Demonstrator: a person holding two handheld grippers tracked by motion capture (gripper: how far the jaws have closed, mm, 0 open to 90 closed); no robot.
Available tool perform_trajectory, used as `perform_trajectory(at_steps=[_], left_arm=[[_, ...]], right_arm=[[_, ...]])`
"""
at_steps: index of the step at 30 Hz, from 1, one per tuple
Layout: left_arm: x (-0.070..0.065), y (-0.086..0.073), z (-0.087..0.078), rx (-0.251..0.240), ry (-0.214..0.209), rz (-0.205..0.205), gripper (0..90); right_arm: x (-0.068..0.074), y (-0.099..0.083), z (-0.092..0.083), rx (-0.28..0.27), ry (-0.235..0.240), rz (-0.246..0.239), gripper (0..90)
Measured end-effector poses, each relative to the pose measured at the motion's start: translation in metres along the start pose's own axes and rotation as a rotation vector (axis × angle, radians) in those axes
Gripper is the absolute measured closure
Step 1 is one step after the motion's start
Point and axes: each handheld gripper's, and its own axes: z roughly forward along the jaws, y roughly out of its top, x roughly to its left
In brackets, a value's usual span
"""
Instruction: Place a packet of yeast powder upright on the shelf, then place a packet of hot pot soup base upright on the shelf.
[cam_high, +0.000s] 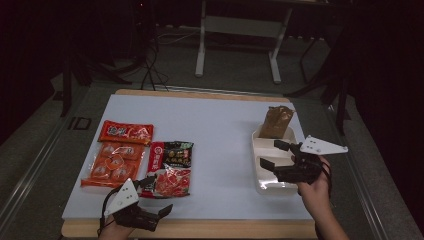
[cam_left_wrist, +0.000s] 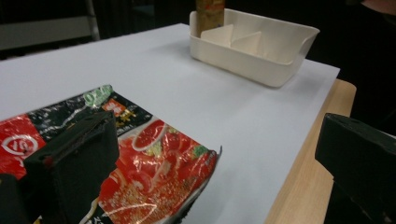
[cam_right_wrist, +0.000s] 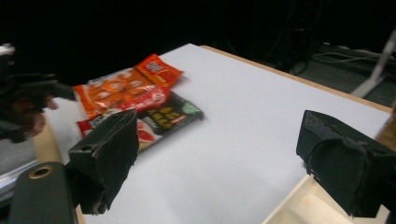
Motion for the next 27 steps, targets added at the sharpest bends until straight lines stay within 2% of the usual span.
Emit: perform_trajectory(at_steps=[4,8,13,14,17,18,22,25,26,27], left_arm=[[0.001,0.001,-0.001,0.0,-0.001,-0.024,0.1],[0.002,0.0,-0.002,0.008,-0.006,-0.047,0.1],[0.004,0.003,-0.003,0.0,0.002,-0.054,0.1],[0.004,0.005,-0.004,0.006,0.007,-0.053,0.1],[0.005,0.011,-0.005,0.021,-0.012,-0.074,0.1],[0.006,0.014,-0.005,0.042,-0.015,-0.084,0.1],[0.008,0.024,-0.007,0.078,-0.03,-0.105,0.1],[0.008,0.029,-0.008,0.11,-0.022,-0.08,0.1],[0.009,0.031,-0.008,0.113,0.0,-0.073,0.1],[0.011,0.032,-0.009,0.113,0.005,-0.075,0.1]], right_arm=[[0.007,-0.006,-0.005,0.004,0.014,-0.006,12.9],[0.008,-0.011,-0.007,0.012,0.023,0.0,12.9],[0.012,-0.015,-0.008,-0.008,0.023,-0.019,12.9],[0.013,-0.016,-0.007,-0.006,0.031,-0.02,12.8],[0.017,-0.018,-0.006,0.0,0.031,-0.034,12.8],[0.017,-0.019,-0.006,0.003,0.043,-0.028,12.6],[0.02,-0.021,-0.007,0.007,0.033,-0.032,12.5],[0.021,-0.022,-0.009,0.004,0.028,-0.029,12.4],[0.021,-0.022,-0.01,0.001,0.031,-0.028,12.4],[0.021,-0.022,-0.01,-0.002,0.031,-0.031,12.4]])
